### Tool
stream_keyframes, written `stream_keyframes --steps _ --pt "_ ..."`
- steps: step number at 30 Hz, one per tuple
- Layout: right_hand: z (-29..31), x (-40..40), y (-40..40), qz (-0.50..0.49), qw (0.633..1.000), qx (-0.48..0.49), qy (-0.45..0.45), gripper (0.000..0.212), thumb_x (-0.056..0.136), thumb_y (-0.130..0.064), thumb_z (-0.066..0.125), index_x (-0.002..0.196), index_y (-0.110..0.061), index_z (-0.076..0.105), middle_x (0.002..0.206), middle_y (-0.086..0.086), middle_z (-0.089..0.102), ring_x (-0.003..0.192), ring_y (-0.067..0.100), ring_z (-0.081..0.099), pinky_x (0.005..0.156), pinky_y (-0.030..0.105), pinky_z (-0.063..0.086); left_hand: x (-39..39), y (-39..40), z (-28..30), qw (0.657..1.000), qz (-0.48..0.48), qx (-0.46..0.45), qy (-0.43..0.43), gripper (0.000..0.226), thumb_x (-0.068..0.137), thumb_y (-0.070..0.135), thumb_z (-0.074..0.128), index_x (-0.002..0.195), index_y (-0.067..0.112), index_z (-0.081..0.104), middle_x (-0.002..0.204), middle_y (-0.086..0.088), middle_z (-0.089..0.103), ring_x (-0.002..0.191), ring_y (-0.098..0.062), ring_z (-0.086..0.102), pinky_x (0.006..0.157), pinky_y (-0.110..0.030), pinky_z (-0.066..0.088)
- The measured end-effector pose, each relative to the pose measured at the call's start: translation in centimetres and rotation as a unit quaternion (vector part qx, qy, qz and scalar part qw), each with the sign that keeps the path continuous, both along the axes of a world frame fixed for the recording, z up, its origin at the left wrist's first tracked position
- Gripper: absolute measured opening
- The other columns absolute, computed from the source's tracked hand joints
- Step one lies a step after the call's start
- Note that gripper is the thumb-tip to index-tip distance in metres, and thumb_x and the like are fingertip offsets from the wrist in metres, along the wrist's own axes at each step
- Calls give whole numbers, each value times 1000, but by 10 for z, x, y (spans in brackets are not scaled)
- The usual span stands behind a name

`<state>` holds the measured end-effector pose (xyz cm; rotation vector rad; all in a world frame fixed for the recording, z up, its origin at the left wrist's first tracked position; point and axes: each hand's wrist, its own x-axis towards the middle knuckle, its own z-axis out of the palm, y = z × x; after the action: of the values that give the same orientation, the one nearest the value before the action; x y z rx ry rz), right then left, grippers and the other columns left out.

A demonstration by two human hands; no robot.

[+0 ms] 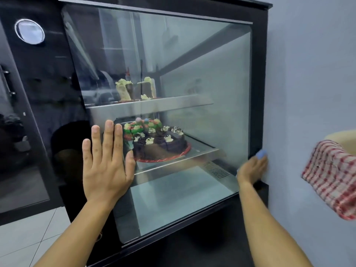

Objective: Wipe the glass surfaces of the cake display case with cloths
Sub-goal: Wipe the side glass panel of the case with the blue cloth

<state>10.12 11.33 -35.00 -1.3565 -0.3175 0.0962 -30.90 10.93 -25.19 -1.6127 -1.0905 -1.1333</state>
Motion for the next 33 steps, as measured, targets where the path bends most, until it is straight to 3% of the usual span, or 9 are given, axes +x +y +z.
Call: stream_keyframes --steps 5,10,14,18,22,26,29,31,33 --pt "-17 -89 -9 27 987 -73 137 62 112 -35 26 165 -9 7 173 10 2 160 24 0 126 41 4 1 2 0 1000 3 14 1 68 109 43 27 167 11 11 174 -10 7 161 -33 4 131 -51 5" --pt "-22 -240 -20 152 985 -46 60 86 92 -55 18 163 -10 0 172 10 -8 160 27 -6 125 38 0 -1 1 -1 1000 -3 10 3 68 109 42 28 167 12 11 174 -10 7 161 -33 3 131 -49 4" --pt "-17 -131 -10 23 993 -11 113 76 99 -45 15 162 -2 22 170 18 17 158 34 13 125 43 10 -3 0 -1 1000 -13 4 13 68 108 41 29 167 11 11 174 -10 7 161 -34 3 131 -50 3" --pt "-6 -28 -16 17 985 -9 172 50 112 -16 20 159 4 18 170 19 16 157 31 13 122 37 0 -1 0 -1 1000 -4 3 10 68 109 41 28 167 11 9 174 -10 6 161 -34 3 131 -50 2" --pt "44 -25 -20 -30 979 -10 201 54 112 -31 15 161 -14 26 169 11 23 155 28 19 125 41 12 -2 -1 -2 1000 -9 -2 10 68 109 40 27 167 12 8 174 -10 5 161 -35 4 131 -50 3" --pt "73 -145 -2 -124 960 71 -240 49 106 -13 26 153 -8 40 156 25 43 146 41 36 119 55 30 -2 1 -4 1000 -11 5 6 67 109 39 28 167 12 9 174 -10 5 161 -34 3 131 -50 3" --pt "-6 -221 -7 25 781 41 -623 55 110 -25 35 163 -13 26 169 16 21 157 36 18 126 53 21 -3 1 -3 1000 -14 4 6 65 109 39 26 167 12 10 175 -9 6 161 -32 2 131 -49 2" --pt "-49 -191 -10 43 663 38 -747 57 110 -32 35 165 -25 20 173 3 13 159 29 15 127 47 19 -4 -1 -2 1000 -17 9 14 65 109 38 27 167 12 11 174 -9 6 161 -32 2 131 -49 3" --pt "-65 -131 -9 54 704 17 -708 58 111 -35 31 165 -29 13 174 -2 5 160 25 9 129 42 11 -6 -2 -1 1000 -18 10 22 65 109 38 27 166 11 13 174 -10 7 161 -34 4 131 -50 4"
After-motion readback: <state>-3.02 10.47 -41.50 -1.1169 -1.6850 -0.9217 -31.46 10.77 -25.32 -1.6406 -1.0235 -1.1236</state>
